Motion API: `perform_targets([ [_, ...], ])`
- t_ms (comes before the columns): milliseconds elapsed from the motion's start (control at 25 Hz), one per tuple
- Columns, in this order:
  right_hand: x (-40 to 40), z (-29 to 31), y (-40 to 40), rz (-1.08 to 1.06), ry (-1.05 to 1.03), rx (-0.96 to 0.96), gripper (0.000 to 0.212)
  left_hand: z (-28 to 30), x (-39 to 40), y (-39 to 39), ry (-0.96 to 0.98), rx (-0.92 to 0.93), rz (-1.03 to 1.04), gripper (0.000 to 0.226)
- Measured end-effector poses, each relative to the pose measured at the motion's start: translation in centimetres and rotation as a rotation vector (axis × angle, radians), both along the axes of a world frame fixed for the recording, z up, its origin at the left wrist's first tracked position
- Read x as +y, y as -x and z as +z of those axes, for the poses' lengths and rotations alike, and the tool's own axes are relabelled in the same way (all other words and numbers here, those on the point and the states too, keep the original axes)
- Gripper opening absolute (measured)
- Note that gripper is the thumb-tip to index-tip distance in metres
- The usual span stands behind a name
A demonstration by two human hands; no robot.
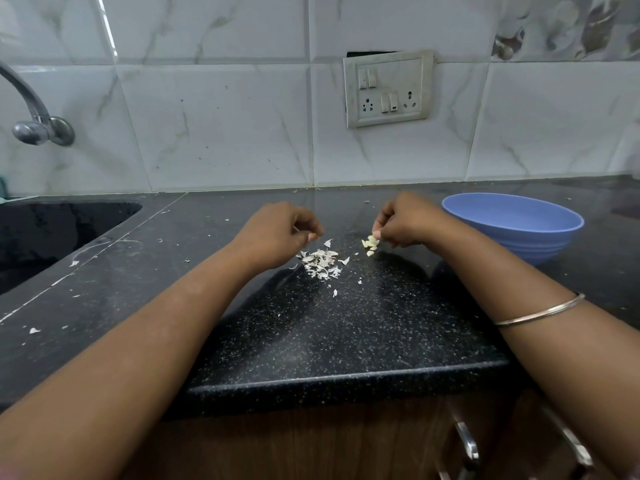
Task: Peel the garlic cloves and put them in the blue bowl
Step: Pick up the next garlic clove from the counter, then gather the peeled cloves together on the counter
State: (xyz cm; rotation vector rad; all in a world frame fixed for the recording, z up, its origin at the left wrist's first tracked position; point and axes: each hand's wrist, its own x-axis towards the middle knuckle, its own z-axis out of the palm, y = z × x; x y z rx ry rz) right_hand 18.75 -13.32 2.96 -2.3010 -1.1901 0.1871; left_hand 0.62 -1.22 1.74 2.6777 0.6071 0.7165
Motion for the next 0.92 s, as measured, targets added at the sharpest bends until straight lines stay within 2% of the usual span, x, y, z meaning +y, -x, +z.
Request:
perform_targets([
  [120, 0.2, -0.1, -0.3, -0.033, 0.113, -0.035, 0.012, -0.1, 0.1, 0.0, 0.0, 0.004, -0.014, 0.016],
  [240, 0.1, -0.1, -0.2, -0.045, 0.199, -0.136, 0.018, -0.2, 0.1, 0.0, -0.002, 0.005, -0.022, 0.016],
  [360, -0.2, 0.2, 0.5, -0.004, 0.101, -0.178, 0.022, -0.2, 0.0, 0.0, 0.003, 0.013, -0.017, 0.017],
  [440, -0.4, 0.5, 1.3, 0.059, 0.025, -0.139, 0.029, -0.2, 0.0, 0.0, 0.0, 0.015, -0.015, 0.017],
  [680, -0.7, 0.7, 1.4, 0.098, 0.163, -0.137, 0.033, -0.2, 0.1, -0.1, -0.009, 0.029, -0.016, 0.018],
  [920, -0.9, 1.0, 1.2, 0.051, 0.087, -0.102, 0.03, -0.2, 0.4, -0.1, -0.006, 0.016, 0.001, 0.016],
])
